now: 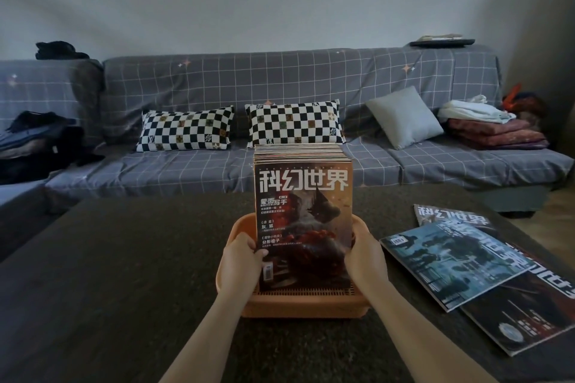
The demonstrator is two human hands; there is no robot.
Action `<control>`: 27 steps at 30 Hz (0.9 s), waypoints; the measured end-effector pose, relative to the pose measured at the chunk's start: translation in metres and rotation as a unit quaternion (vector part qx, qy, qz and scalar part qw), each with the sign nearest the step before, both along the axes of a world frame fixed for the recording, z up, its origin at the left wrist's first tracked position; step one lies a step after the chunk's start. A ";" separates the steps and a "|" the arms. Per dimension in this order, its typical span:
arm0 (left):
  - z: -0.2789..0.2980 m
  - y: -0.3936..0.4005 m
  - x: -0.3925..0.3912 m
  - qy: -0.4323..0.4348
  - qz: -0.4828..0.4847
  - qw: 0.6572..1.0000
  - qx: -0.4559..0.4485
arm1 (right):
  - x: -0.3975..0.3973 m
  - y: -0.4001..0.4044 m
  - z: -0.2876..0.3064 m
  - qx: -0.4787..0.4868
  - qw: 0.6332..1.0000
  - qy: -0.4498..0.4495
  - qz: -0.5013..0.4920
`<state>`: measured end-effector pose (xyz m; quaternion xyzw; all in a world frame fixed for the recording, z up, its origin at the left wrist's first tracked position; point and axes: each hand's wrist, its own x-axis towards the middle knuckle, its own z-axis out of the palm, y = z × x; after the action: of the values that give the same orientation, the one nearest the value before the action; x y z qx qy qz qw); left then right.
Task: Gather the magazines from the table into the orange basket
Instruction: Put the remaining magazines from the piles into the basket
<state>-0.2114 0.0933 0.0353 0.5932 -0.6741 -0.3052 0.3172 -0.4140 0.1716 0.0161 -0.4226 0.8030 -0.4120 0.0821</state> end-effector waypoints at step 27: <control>0.002 -0.006 -0.008 -0.041 -0.104 0.994 0.006 | -0.004 -0.005 -0.001 0.008 0.998 -0.039 0.054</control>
<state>-0.2191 0.0878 0.0369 0.5341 -0.7424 -0.3159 0.2524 -0.4178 0.1669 0.0150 -0.4482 0.7786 -0.4166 0.1392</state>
